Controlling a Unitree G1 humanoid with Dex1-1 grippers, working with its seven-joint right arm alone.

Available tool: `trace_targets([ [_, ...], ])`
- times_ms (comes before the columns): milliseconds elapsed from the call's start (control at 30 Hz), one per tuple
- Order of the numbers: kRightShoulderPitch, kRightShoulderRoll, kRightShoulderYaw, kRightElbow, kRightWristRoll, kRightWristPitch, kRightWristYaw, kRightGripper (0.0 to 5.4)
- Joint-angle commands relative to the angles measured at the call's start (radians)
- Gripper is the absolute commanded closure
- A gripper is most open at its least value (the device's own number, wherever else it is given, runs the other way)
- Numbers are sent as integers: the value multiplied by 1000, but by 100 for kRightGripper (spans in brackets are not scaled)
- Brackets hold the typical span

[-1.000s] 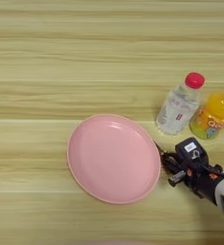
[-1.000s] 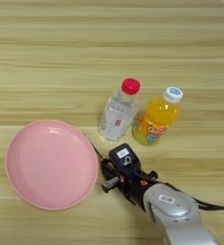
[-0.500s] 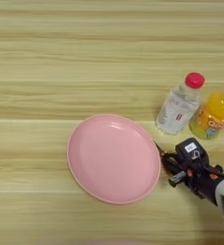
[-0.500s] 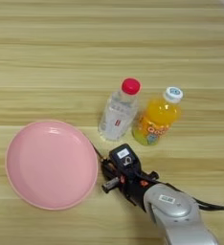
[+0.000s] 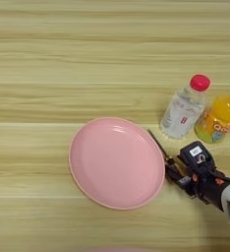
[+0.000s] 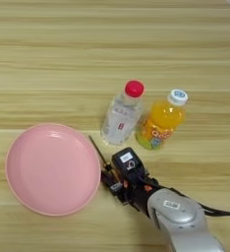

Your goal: Move the objects on the table

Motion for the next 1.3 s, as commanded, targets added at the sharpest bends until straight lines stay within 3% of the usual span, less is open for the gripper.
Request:
trace_targets([
  [33, -20, -30, -25, -44, -1, -27, -9, 252],
  [833, -8, -43, -87, -115, 0, -8, -7, 3],
  [1300, 48, -39, -137, -246, 28, 18, 21, 3],
])
